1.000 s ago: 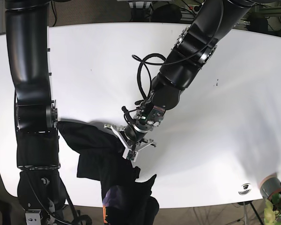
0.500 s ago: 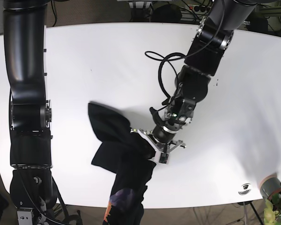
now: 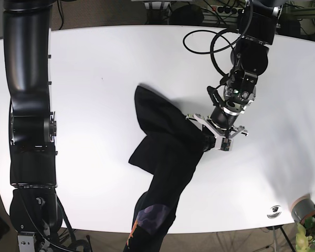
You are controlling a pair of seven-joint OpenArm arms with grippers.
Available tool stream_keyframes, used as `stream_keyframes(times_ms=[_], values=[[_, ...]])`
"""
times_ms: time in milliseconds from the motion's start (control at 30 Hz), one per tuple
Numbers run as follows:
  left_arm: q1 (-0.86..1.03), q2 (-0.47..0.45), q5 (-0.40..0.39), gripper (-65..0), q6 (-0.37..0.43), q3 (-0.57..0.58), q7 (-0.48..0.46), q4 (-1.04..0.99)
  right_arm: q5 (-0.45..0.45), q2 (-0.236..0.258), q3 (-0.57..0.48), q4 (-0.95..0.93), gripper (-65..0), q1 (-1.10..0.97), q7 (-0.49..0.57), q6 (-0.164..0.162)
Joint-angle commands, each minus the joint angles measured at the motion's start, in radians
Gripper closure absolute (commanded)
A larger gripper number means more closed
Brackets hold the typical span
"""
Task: Fold the T-shirt properly
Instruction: 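Hold the shirt with both grippers and pull the left gripper away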
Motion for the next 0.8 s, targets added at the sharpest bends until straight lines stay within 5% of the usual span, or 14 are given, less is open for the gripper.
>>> stream_keyframes(times_ms=[0,233,533,767], values=[[-0.005,-0.023,-0.002,0.0,0.005,-0.021,-0.018,0.029,0.007,0.016,0.009,0.017,-1.9,0.051,0.035,-0.01],[-0.005,-0.026,-0.002,-0.7,0.005,-0.007,0.0,0.026,0.008,0.022,0.009,0.058,-1.9,0.051,0.037,-0.01],[0.011,0.017,-0.001,-36.9,0.005,0.0,0.06,0.026,0.007,0.022,0.009,0.118,-1.9,0.051,0.035,-0.01],[0.012,0.044,-0.001,-44.6,0.005,0.04,0.063,-0.011,0.007,0.024,0.009,0.118,-1.9,0.051,0.035,-0.01]])
